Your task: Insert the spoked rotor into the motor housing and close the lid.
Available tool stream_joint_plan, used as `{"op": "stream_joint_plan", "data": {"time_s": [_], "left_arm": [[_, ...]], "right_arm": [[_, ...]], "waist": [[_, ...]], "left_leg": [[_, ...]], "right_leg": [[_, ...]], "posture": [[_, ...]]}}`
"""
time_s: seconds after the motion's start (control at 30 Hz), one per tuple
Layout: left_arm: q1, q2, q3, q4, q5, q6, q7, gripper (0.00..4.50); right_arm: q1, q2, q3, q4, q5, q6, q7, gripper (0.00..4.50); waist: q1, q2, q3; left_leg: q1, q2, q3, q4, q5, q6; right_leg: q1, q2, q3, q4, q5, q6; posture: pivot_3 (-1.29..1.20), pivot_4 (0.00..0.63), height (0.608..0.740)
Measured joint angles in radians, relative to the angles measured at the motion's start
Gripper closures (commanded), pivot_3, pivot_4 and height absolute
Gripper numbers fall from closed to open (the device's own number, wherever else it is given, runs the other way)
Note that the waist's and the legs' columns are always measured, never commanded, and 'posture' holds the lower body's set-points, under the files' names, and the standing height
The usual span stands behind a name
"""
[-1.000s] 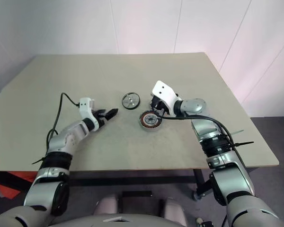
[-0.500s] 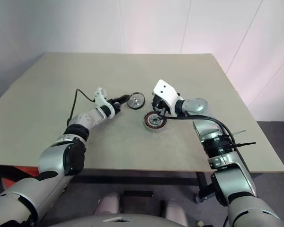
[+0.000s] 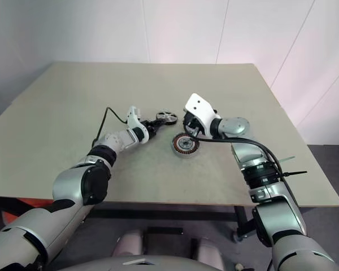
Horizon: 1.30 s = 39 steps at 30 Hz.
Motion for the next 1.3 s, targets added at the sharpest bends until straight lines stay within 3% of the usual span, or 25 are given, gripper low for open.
{"op": "stream_joint_plan", "data": {"time_s": [0.27,0.47,0.77,0.93,1.07,1.3], "left_arm": [[0.000,-0.005,0.028,0.008,-0.004,-0.004,0.019,2.61],[-0.002,-0.021,0.065,0.008,-0.026,-0.012,0.016,4.03],[-0.003,-0.020,0.088,0.008,-0.043,-0.003,0.010,4.03],[0.004,0.025,0.165,-0.043,-0.167,0.210,-0.107,4.03],[0.088,0.073,0.183,-0.223,-0.258,0.442,-0.155,4.03],[0.365,0.002,0.151,-0.641,-0.403,0.864,-0.065,4.03]], "right_arm": [[0.000,0.000,0.000,0.000,0.000,0.003,-0.010,4.50],[0.000,0.000,-0.001,0.000,0.000,0.003,-0.019,4.50],[-0.002,-0.013,-0.034,0.001,-0.001,0.008,-0.060,4.50],[-0.057,-0.072,-0.082,0.150,-0.049,0.031,-0.196,4.50],[-0.046,-0.118,-0.105,0.247,-0.074,0.030,-0.252,4.50],[-0.030,-0.134,-0.117,0.351,-0.098,0.012,-0.328,4.50]], "waist": [[-0.001,0.000,0.000],[-0.001,0.000,0.001],[-0.003,0.000,0.001],[-0.002,-0.001,0.002],[-0.009,-0.001,0.003],[-0.009,0.000,0.004]], "left_leg": [[0.000,0.000,0.000,0.000,0.000,0.000],[0.000,0.000,0.000,-0.001,0.000,0.000],[0.000,0.000,0.000,-0.001,-0.001,0.002],[-0.001,0.000,0.000,-0.001,0.000,-0.001],[-0.001,0.000,0.001,-0.003,0.000,-0.001],[-0.007,0.001,0.002,-0.002,-0.003,0.002]], "right_leg": [[0.000,0.000,0.000,-0.001,0.000,0.000],[0.001,0.000,0.000,-0.001,0.000,0.000],[0.001,0.000,0.000,-0.001,0.000,0.000],[0.000,0.000,-0.001,-0.001,0.000,0.000],[-0.001,0.000,-0.001,-0.004,0.000,0.000],[-0.004,0.000,-0.002,-0.006,0.000,-0.001]], "posture": [[0.00,0.000,0.740],[0.00,0.000,0.740],[0.00,0.000,0.740],[0.00,0.000,0.740],[0.00,0.000,0.740],[0.00,0.000,0.740]]}}
